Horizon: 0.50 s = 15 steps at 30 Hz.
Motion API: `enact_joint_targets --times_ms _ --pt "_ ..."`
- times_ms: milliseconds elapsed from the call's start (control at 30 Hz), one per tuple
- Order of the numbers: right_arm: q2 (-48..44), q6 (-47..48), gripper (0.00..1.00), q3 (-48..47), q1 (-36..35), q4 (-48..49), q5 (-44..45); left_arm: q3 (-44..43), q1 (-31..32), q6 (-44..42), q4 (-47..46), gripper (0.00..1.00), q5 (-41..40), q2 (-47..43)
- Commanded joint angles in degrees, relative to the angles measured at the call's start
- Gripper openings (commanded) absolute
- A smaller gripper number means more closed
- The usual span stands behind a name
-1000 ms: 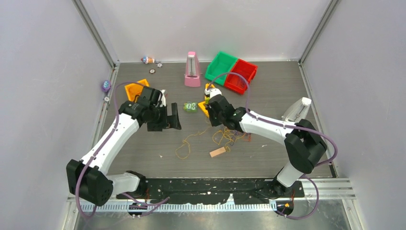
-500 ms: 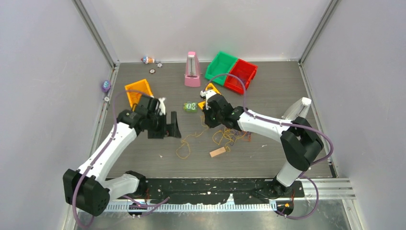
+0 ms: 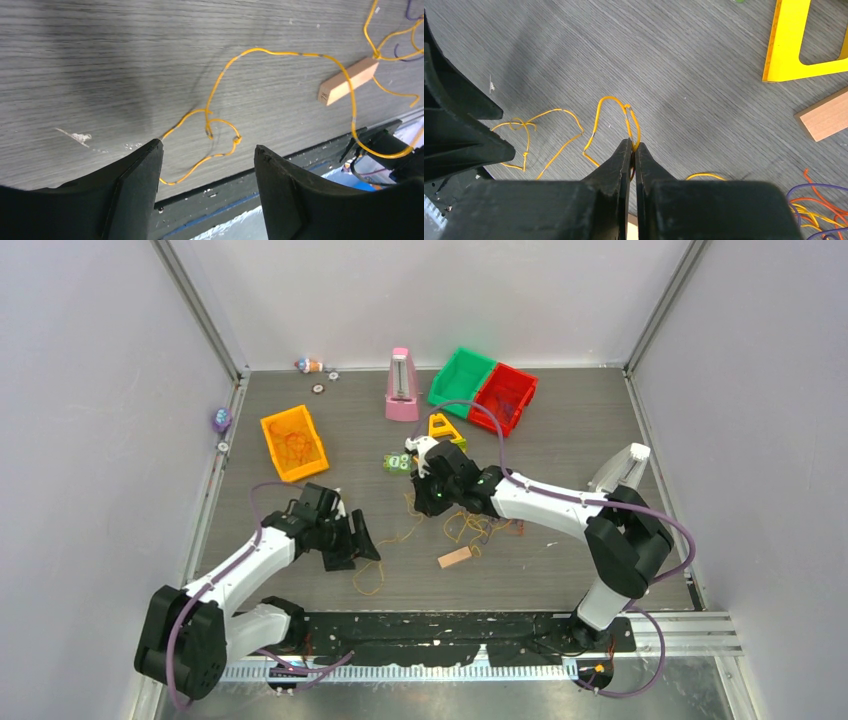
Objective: Untangle the cables
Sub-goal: Pick up the cable from the bin.
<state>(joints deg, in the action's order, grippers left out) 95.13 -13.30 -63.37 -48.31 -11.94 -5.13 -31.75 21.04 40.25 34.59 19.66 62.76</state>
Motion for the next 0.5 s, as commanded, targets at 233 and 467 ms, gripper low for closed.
enact_joint_targets --times_ms 233,467 --pt "-1.61 -1.27 0.10 0.61 0.06 3.56 -0.22 4.38 2.25 4.14 -3.19 0.64 -8.09 -3.86" --pt "-1.80 -1.28 0.10 0.58 0.06 3.77 0.13 1.61 8.02 3.70 3.30 0.60 -13.35 -2.51"
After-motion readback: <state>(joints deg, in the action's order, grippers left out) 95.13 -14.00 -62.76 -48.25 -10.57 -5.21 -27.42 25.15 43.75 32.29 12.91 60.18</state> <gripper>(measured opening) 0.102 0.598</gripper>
